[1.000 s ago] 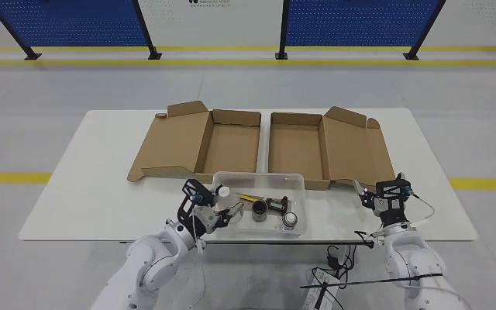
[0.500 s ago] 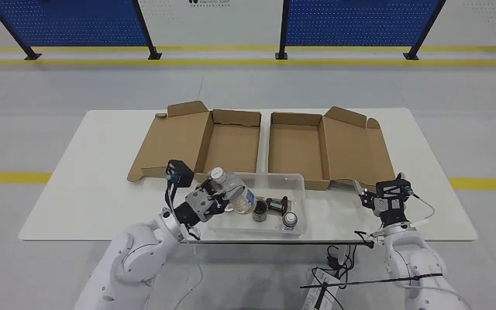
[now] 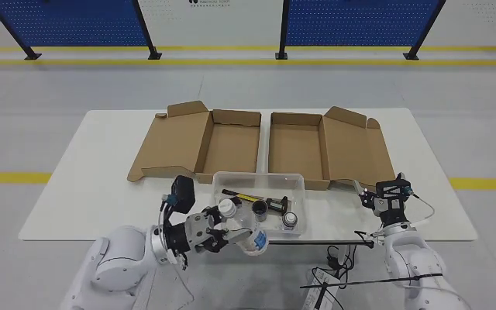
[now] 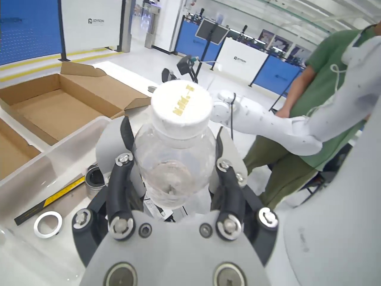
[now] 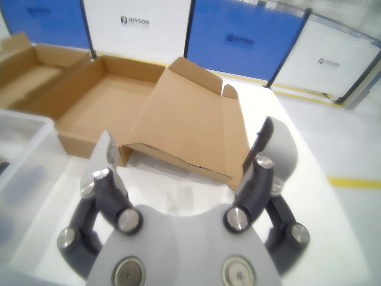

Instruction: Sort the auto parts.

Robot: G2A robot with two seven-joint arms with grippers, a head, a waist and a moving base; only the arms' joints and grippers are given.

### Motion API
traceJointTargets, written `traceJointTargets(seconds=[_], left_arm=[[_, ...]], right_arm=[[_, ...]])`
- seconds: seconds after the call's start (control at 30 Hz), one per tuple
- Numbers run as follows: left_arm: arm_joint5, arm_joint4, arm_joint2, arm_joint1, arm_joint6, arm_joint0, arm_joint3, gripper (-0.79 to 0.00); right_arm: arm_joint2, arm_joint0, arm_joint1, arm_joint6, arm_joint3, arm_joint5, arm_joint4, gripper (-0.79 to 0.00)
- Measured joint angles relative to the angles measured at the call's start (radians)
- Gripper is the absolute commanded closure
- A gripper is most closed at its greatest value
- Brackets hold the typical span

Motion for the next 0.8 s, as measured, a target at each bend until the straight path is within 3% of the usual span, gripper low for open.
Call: traceJointTargets(seconds=[0.8], left_arm=[[-0.017,0.089,0.03,0.023,0.027,-0.04,0.061,0.0]], right_arm=[[0.0,0.0,0.0,0.0,0.0,0.0,0.0,-0.785]])
